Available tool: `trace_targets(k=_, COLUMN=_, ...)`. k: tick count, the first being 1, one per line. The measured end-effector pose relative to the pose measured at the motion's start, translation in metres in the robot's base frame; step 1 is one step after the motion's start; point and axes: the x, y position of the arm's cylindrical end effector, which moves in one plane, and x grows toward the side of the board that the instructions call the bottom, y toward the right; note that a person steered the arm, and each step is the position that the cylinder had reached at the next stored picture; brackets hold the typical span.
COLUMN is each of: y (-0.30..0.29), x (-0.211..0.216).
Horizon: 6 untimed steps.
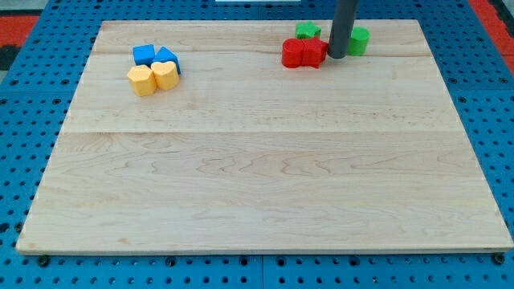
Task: Place the green circle at the top right side of the green star
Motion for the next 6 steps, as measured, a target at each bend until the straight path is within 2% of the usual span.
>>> trace_targets(k=1, y=0.035, x=0.026)
trace_targets(k=2, y=0.081, x=0.026)
trace_targets(k=4, y=0.070, x=-0.009)
trace_targets(k=6, y=0.061, x=-0.002)
